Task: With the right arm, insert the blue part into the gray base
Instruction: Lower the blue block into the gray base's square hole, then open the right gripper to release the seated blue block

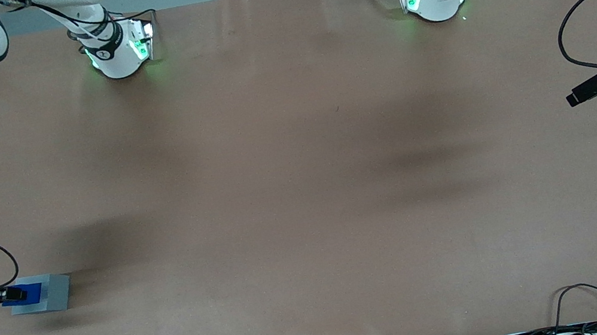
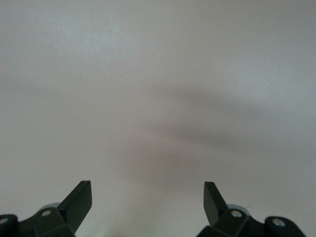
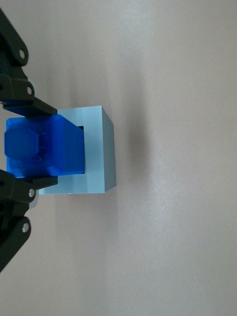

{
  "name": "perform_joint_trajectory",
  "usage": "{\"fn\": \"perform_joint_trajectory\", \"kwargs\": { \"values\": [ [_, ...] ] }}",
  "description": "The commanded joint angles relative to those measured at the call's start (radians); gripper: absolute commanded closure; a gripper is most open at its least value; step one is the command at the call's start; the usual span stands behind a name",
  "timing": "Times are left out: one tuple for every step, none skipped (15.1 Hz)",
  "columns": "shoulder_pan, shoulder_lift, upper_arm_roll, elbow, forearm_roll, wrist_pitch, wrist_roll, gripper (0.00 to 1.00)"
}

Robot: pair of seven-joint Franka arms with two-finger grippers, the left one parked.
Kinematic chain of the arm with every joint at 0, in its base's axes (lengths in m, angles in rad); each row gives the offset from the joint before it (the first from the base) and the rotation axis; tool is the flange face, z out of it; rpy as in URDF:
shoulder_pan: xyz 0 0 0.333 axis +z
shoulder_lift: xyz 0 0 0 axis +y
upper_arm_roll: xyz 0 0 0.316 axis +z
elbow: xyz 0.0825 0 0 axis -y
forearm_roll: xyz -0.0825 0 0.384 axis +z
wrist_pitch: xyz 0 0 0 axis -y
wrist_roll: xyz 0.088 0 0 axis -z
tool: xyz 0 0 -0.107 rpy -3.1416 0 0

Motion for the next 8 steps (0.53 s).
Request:
{"fn": "perform_joint_trajectory", "kwargs": {
  "values": [
    [-0.008,-0.007,0.01,-0.013,0.009,0.014,0.004,1.0],
    [-0.008,-0.007,0.01,-0.013,0.009,0.014,0.005,0.96],
    [-0.008,-0.007,0.01,-0.013,0.009,0.014,0.005,0.87],
    [-0.008,-0.006,0.01,-0.013,0.009,0.014,0.005,0.81],
    [-0.01,-0.006,0.01,-0.013,0.009,0.014,0.005,0.78],
    [-0.01,-0.006,0.01,-0.013,0.009,0.014,0.005,0.75],
    [-0.011,-0.006,0.01,-0.013,0.009,0.014,0.005,0.75],
    [-0.011,-0.006,0.01,-0.013,0.009,0.014,0.005,0.72]
  ]
}}
